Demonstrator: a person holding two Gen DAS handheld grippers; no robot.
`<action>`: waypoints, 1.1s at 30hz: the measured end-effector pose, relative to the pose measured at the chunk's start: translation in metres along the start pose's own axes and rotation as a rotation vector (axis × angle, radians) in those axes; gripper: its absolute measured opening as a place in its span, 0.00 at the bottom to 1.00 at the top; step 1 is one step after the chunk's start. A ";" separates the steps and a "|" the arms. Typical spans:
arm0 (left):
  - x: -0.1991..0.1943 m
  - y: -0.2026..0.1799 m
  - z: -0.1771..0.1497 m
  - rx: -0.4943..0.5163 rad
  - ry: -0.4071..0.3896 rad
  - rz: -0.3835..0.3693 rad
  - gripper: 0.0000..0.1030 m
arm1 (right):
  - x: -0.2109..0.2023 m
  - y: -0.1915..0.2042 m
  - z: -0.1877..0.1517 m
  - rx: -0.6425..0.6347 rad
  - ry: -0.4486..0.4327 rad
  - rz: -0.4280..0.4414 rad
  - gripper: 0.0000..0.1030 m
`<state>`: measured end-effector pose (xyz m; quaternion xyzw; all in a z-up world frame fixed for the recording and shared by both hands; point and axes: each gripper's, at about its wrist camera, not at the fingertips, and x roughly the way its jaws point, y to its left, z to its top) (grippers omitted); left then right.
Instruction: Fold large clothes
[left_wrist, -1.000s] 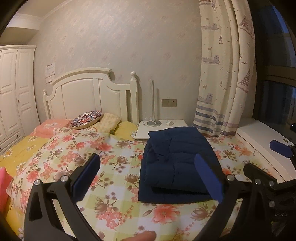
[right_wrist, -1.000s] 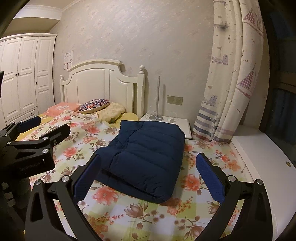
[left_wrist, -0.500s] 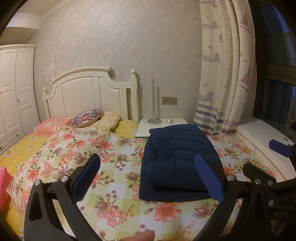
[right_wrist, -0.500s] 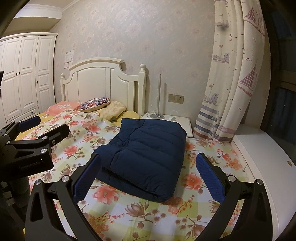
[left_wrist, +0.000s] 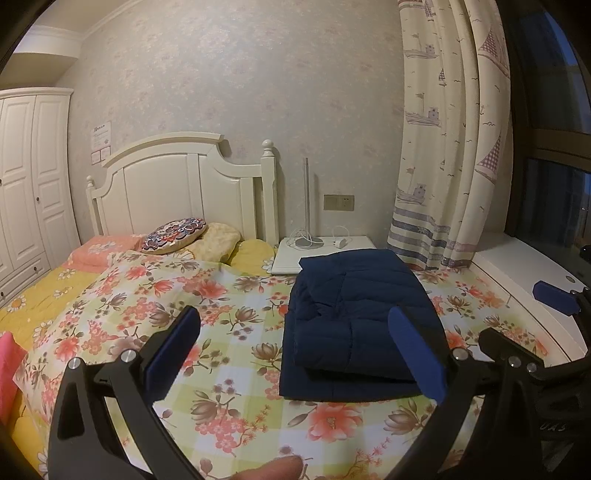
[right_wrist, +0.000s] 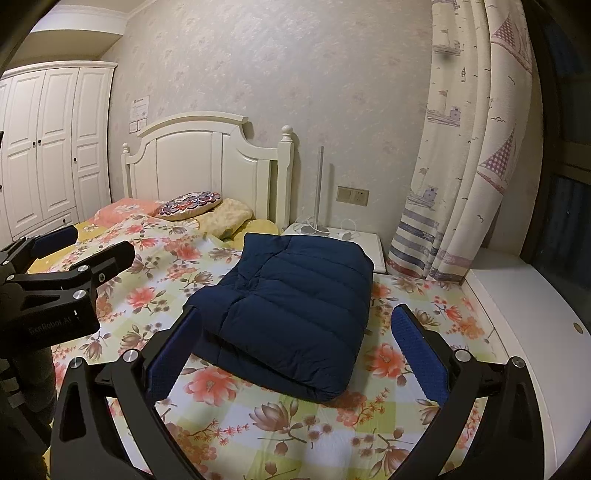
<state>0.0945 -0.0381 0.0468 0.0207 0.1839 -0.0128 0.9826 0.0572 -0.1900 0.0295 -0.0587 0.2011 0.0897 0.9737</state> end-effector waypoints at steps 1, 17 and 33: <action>0.000 0.000 0.000 0.000 0.000 0.001 0.98 | 0.000 0.000 0.000 0.000 -0.001 -0.001 0.96; -0.006 0.003 0.001 -0.010 -0.009 0.018 0.98 | 0.002 0.002 -0.005 -0.006 0.007 0.005 0.96; 0.015 -0.008 -0.011 -0.009 0.012 0.020 0.98 | 0.026 -0.005 -0.018 -0.006 0.068 0.005 0.96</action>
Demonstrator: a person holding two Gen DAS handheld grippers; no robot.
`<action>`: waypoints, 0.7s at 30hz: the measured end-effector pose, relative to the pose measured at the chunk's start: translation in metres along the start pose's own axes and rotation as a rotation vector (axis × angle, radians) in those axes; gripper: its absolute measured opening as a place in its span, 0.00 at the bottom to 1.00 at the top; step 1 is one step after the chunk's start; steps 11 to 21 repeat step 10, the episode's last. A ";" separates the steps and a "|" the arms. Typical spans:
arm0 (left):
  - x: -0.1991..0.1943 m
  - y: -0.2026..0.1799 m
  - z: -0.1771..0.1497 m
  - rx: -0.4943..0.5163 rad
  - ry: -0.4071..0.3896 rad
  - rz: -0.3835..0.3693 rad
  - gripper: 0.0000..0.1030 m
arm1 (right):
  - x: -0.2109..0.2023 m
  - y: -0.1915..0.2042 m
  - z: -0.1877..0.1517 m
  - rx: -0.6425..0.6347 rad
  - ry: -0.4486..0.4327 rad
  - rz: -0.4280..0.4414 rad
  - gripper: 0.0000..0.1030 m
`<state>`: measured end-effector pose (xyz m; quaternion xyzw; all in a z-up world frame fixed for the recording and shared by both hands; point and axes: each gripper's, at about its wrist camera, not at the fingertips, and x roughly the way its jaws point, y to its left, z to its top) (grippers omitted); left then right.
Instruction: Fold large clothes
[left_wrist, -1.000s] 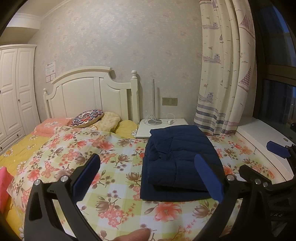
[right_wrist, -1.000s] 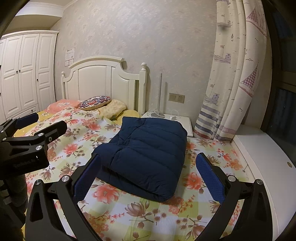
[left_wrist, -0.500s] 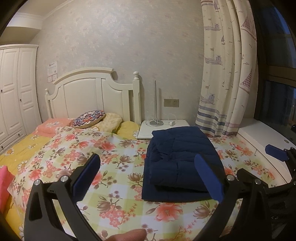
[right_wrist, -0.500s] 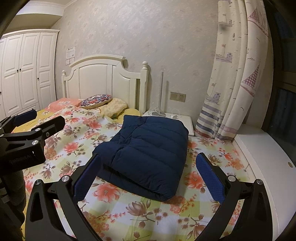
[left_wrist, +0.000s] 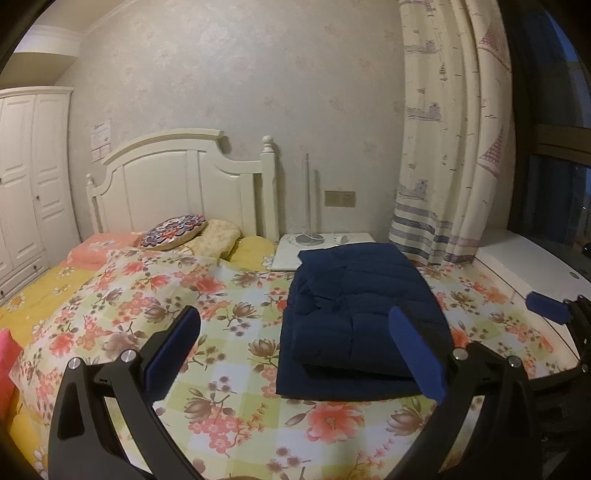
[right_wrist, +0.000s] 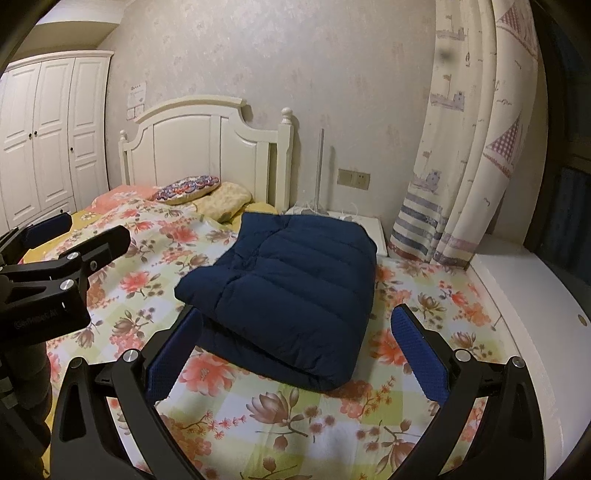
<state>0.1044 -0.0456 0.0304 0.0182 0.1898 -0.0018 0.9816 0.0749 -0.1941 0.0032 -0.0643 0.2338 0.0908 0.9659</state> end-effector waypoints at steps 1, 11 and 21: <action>0.005 0.000 -0.002 -0.002 0.011 -0.007 0.98 | 0.004 0.000 -0.002 0.000 0.011 -0.001 0.96; 0.120 0.080 -0.030 0.021 0.335 0.014 0.98 | 0.023 -0.102 -0.007 0.003 0.078 -0.280 0.96; 0.120 0.080 -0.030 0.021 0.335 0.014 0.98 | 0.023 -0.102 -0.007 0.003 0.078 -0.280 0.96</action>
